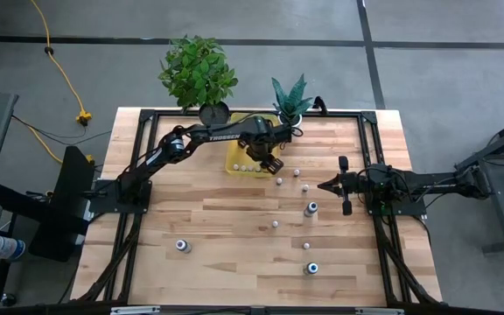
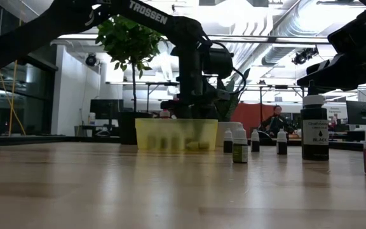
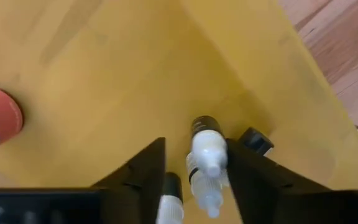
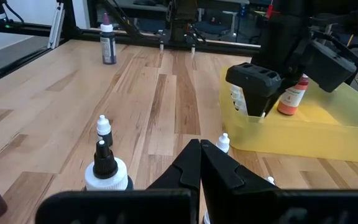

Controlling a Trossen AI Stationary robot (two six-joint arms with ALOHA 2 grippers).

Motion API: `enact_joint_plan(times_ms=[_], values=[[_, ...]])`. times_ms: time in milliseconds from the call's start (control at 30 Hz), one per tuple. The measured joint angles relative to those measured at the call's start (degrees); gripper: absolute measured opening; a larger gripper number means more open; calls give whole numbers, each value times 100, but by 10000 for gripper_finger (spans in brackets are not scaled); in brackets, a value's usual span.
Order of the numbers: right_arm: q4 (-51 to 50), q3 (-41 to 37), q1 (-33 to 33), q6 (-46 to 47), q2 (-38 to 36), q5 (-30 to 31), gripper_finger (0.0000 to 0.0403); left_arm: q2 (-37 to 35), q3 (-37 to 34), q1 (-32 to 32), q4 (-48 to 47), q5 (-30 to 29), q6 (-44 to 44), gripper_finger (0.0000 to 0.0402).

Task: Pick & Place food coloring
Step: Put the small black food coloring bottle into the yellow bin, then put the large purple food coloring bottle into the yellow bin

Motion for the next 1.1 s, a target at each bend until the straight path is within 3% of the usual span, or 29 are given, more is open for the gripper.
enact_joint_plan(times_ms=[167, 300, 433, 733, 1100], values=[[1, 0, 1, 1, 0, 0, 0, 0, 156, 0, -24, -93, 180, 227], [1, 0, 1, 2, 0, 0, 0, 0, 639, 9, -286, -446, 324, 251], [0, 0, 0, 1, 0, -2, 0, -16, 1104, 22, -578, -743, 335, 254], [1, 0, 1, 1, 0, 0, 0, -615, 1081, -83, -833, -577, 132, 255], [2, 0, 2, 0, -2, 0, 0, -1410, 1075, -1064, -2085, -606, -658, 255]])
